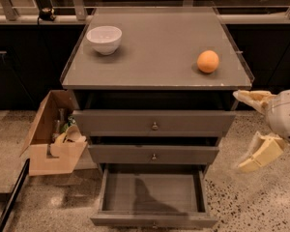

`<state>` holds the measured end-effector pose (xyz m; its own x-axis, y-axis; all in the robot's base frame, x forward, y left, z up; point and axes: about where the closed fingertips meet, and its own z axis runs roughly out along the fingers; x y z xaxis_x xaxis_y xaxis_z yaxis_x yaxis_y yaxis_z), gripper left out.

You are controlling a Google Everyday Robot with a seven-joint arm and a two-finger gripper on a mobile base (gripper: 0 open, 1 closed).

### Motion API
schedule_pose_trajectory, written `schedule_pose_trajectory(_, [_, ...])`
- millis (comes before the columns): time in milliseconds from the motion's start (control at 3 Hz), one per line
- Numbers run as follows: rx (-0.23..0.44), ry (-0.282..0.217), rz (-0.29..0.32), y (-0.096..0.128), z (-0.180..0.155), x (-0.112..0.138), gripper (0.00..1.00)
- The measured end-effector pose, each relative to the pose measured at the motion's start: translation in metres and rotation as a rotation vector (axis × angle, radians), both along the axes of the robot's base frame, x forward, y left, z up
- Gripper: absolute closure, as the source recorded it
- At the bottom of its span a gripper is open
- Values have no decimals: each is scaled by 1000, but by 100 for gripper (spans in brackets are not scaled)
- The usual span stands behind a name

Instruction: Close bottom drawer

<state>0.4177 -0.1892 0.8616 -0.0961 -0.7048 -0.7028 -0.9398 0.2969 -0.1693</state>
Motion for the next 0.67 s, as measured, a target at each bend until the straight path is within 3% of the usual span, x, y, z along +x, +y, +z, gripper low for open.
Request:
schedule_pose_trajectory(333, [-4, 17, -53, -2, -15, -7, 0])
schedule_pose_trajectory(667, [51, 49, -82, -3, -56, -13, 0])
